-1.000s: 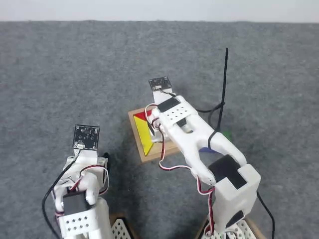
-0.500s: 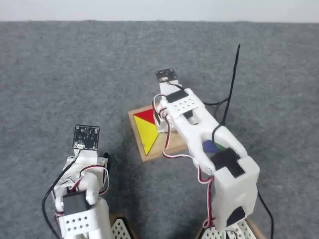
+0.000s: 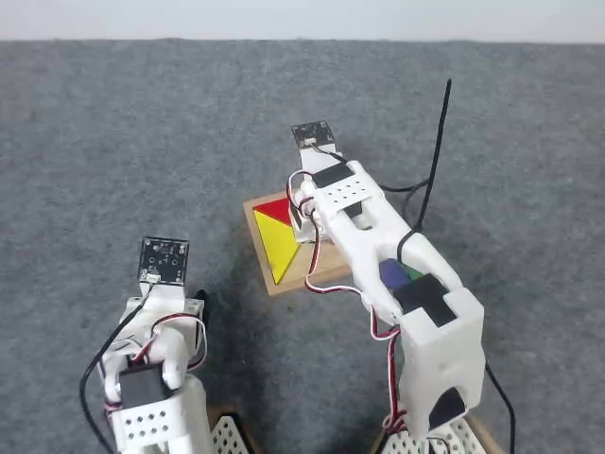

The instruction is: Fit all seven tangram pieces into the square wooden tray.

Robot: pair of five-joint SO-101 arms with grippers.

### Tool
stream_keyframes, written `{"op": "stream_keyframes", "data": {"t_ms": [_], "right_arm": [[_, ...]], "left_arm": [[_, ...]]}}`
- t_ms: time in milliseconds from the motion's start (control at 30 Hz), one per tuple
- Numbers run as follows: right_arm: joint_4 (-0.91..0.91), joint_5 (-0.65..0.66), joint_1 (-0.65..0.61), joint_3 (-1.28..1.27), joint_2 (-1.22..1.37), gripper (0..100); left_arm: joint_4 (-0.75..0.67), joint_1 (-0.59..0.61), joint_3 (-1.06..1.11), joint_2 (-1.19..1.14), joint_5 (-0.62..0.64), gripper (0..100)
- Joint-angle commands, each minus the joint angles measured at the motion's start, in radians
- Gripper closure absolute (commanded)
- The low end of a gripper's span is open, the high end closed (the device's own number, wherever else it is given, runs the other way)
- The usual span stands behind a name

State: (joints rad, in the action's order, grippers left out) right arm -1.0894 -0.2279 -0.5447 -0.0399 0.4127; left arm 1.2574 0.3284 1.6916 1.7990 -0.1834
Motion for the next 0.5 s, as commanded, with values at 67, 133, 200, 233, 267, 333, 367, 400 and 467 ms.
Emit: {"op": "stream_keyframes", "data": {"t_ms": [67, 133, 200, 233, 267, 333, 367, 400, 467], "right_arm": [[-0.064, 0.014, 0.021, 0.028, -0.156, 78.6], [-0.093, 0.020, 0.027, 0.029, -0.202, 78.6], [-0.134, 0.052, 0.028, 0.029, -0.248, 78.6], [-0.165, 0.068, 0.028, 0.029, -0.269, 78.6], [-0.197, 0.078, 0.030, 0.029, -0.288, 78.6], [-0.269, 0.091, 0.058, 0.029, -0.321, 78.6], [-0.297, 0.101, 0.079, 0.029, -0.335, 78.6], [-0.320, 0.120, 0.110, 0.028, -0.348, 78.6], [-0.351, 0.204, 0.180, 0.020, -0.363, 78.6]], "left_arm": [[0.006, -0.002, -0.008, 0.018, 0.008, 81], [0.006, -0.002, -0.008, 0.018, 0.008, 81], [0.006, -0.002, -0.008, 0.018, 0.008, 81], [0.006, -0.002, -0.008, 0.018, 0.008, 81], [0.006, -0.002, -0.008, 0.018, 0.008, 81], [0.006, -0.002, -0.008, 0.018, 0.008, 81], [0.006, -0.002, -0.008, 0.018, 0.008, 81], [0.006, -0.002, -0.008, 0.018, 0.008, 81], [0.006, 0.000, -0.008, 0.018, 0.008, 81]]}}
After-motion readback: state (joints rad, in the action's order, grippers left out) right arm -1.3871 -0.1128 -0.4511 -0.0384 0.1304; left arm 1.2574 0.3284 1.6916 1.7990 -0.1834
